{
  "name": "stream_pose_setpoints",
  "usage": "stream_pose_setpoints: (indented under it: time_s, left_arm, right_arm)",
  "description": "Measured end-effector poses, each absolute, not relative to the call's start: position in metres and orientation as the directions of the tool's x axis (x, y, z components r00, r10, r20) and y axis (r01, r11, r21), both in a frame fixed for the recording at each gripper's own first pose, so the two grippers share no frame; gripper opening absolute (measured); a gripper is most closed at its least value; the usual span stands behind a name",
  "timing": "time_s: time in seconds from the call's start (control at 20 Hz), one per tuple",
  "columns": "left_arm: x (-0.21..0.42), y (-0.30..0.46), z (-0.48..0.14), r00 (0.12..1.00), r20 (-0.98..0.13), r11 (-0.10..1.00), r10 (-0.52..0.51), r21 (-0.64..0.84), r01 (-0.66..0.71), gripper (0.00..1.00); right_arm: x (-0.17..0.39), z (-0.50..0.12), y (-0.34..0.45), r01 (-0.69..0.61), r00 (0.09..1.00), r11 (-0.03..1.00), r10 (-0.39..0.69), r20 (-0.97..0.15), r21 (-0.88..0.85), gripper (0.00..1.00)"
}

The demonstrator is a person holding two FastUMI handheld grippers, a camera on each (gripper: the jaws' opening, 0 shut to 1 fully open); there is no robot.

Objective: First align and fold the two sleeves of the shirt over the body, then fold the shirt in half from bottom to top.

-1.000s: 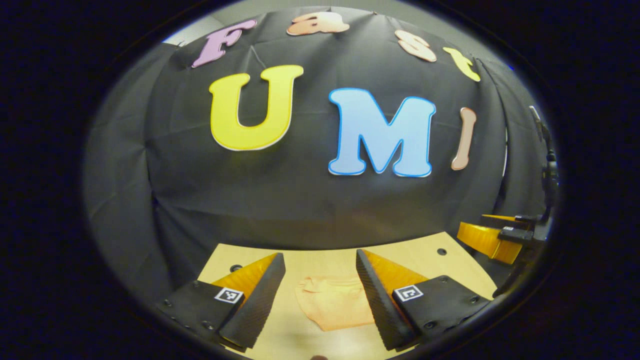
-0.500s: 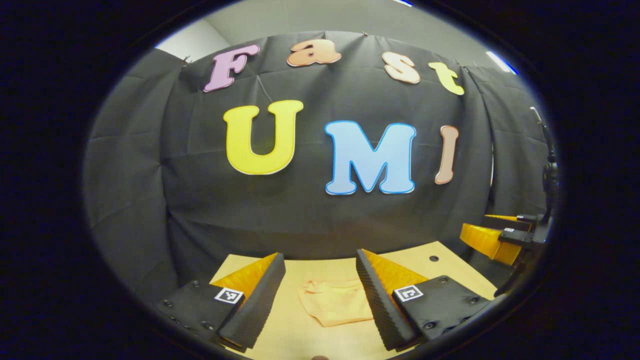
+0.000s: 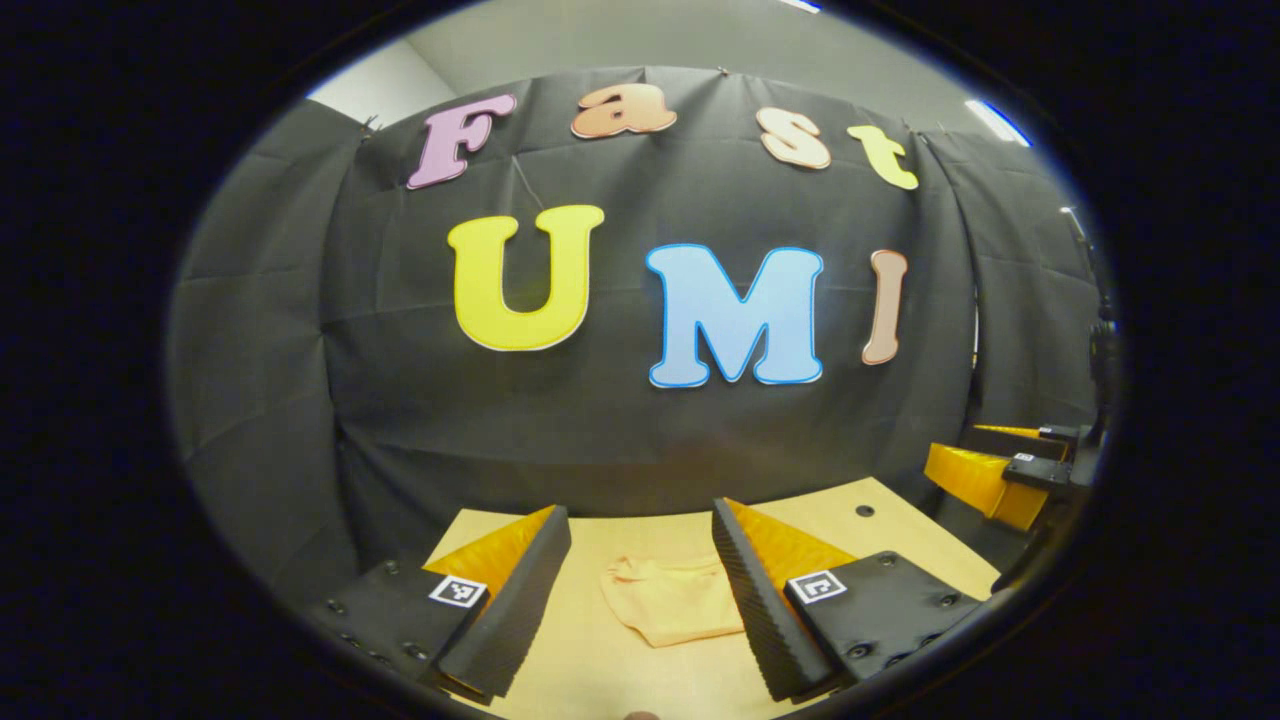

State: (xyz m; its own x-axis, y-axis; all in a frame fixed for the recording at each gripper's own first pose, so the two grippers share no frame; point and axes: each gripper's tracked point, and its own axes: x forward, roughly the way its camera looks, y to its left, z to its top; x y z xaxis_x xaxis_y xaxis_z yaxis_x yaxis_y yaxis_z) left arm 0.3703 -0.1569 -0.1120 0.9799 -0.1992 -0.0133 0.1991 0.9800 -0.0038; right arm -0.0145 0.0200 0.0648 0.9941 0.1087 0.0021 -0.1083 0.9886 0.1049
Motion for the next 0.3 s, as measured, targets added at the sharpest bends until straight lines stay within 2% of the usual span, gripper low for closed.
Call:
stream_pose_setpoints:
  time_s: [0.3]
  left_arm:
    - [0.377, -0.179, -0.106, 0.959, 0.022, 0.958, -0.284, 0.059, 0.282, 0.94]
  right_arm:
    - [-0.022, 0.070, -0.025, -0.038, 0.998, 0.993, 0.031, 0.061, 0.114, 0.97]
